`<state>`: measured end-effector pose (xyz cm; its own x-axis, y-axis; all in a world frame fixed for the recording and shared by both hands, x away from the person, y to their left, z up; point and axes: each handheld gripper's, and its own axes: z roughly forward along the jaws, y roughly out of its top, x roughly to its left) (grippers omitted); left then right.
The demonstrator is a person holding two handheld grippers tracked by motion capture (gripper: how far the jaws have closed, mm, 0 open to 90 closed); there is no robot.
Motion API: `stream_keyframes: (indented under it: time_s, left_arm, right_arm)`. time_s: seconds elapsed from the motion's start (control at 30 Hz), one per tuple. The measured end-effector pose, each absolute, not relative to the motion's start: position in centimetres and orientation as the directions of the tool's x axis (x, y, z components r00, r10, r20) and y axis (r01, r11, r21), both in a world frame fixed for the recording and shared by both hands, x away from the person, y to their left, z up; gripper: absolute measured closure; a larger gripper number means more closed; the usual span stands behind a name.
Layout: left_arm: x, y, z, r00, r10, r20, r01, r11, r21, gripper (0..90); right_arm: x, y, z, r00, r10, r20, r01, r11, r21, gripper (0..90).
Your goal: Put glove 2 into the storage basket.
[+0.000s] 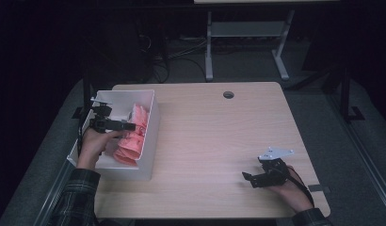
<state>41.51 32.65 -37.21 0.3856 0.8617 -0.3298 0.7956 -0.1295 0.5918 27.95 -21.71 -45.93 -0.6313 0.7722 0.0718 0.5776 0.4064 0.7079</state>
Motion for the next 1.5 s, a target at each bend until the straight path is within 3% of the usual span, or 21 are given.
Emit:
stream_keyframes:
  time_s: [0.37,0.67,1.07,1.5]
  left_arm:
    - [40.6,31.1,-33.2,0.464,0.840,-0.282,0.730,-0.182,0.658,13.4]
    - [39.5,26.6,-30.3,0.593,0.768,-0.240,0.638,-0.267,0.722,13.5]
    - [37.9,20.2,-29.6,0.704,0.680,-0.202,0.561,-0.360,0.745,13.5]
    - [36.1,13.7,-31.7,0.784,0.597,-0.171,0.503,-0.449,0.739,13.6]
  right_arm:
    - [28.0,-21.7,-45.9,-0.635,0.769,0.072,0.579,0.412,0.704,12.0]
    - [28.0,-21.7,-46.0,-0.635,0.769,0.072,0.578,0.411,0.705,12.0]
    - [28.0,-21.7,-45.9,-0.636,0.769,0.073,0.579,0.412,0.704,12.0]
    - [27.9,-21.8,-45.9,-0.635,0.769,0.075,0.576,0.406,0.709,12.0]
